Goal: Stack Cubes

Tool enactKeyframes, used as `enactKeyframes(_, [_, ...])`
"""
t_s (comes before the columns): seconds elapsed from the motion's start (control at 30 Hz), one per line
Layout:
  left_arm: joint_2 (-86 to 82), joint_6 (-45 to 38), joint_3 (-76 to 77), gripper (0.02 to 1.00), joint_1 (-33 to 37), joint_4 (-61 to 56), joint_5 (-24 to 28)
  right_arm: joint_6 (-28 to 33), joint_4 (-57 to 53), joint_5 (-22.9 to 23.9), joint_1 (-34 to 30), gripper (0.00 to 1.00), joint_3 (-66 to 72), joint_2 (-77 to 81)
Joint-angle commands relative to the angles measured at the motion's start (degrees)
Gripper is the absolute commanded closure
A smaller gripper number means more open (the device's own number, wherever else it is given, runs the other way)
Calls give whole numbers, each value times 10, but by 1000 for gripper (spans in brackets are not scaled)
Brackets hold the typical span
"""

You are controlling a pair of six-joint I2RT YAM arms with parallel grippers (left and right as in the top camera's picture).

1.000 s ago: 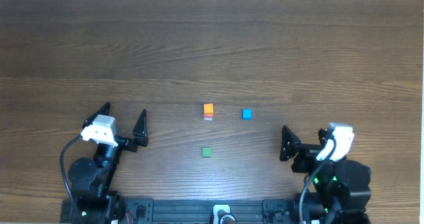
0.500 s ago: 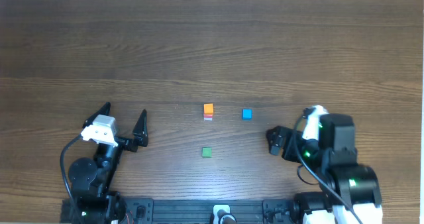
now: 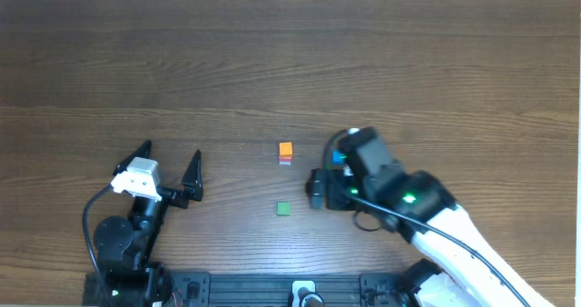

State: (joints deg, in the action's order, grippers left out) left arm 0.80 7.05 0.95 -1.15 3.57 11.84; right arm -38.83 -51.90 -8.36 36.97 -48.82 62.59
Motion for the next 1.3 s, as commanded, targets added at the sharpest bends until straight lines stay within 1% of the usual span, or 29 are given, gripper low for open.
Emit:
enactKeyframes(0.03, [-5, -8, -6, 20, 3, -3, 3, -118, 24, 32, 79, 7, -21, 54])
enactKeyframes(0.17, [-5, -8, -6, 20, 3, -3, 3, -172, 69, 57, 146, 7, -22, 103])
enactKeyframes(0.3, [-5, -8, -6, 23, 3, -3, 3, -184, 98, 70, 178, 14, -22, 145])
enactKeyframes(0.57, [-5, -8, -6, 20, 3, -3, 3, -213, 100, 81, 188, 18, -22, 209])
enactKeyframes(0.83, [-5, -8, -6, 23, 3, -3, 3, -244, 108, 99, 220, 27, -22, 241])
enactKeyframes(1.17, [-5, -8, -6, 18, 3, -3, 3, -243, 108, 139, 235, 31, -25, 268])
enactKeyframes(1.3, [-5, -8, -6, 20, 3, -3, 3, -221, 108, 148, 237, 31, -33, 284])
